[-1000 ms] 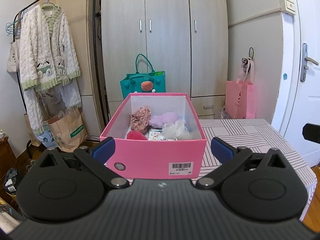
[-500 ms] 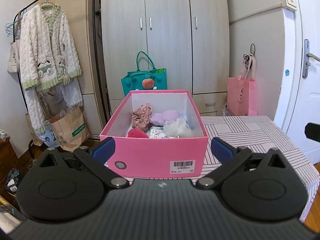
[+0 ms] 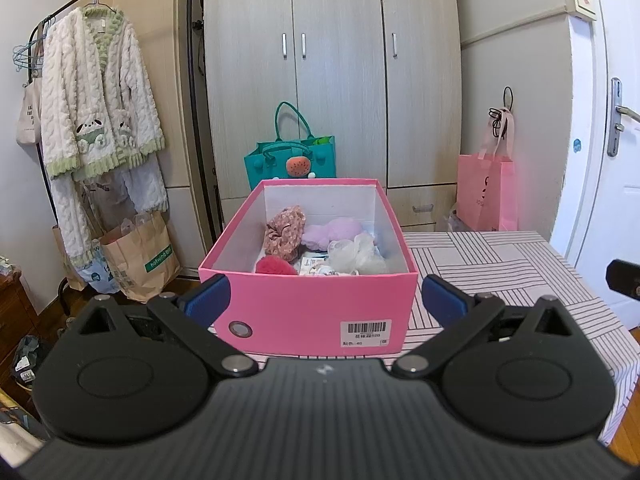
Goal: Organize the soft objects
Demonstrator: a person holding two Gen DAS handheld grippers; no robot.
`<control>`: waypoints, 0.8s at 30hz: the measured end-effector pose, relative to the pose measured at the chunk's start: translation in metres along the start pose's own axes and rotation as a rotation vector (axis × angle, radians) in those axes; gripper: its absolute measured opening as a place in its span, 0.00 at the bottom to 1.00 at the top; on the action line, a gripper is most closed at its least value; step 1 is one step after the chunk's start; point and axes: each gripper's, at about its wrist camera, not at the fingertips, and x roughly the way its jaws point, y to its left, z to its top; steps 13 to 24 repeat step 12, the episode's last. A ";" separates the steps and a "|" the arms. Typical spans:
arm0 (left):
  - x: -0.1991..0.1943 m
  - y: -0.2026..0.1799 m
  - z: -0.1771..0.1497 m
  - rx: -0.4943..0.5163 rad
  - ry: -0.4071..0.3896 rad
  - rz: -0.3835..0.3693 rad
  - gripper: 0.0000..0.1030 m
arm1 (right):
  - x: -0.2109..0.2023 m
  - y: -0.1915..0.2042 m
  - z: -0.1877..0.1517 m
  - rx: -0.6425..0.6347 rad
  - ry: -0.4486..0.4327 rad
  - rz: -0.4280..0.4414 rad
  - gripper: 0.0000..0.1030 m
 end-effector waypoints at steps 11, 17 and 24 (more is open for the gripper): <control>0.000 -0.004 -0.003 0.017 -0.008 0.002 1.00 | 0.001 -0.003 -0.001 0.006 0.005 -0.006 1.00; 0.000 -0.003 -0.002 0.016 -0.009 0.001 1.00 | 0.001 -0.003 -0.001 0.006 0.004 -0.006 1.00; 0.000 -0.003 -0.002 0.016 -0.009 0.001 1.00 | 0.001 -0.003 -0.001 0.006 0.004 -0.006 1.00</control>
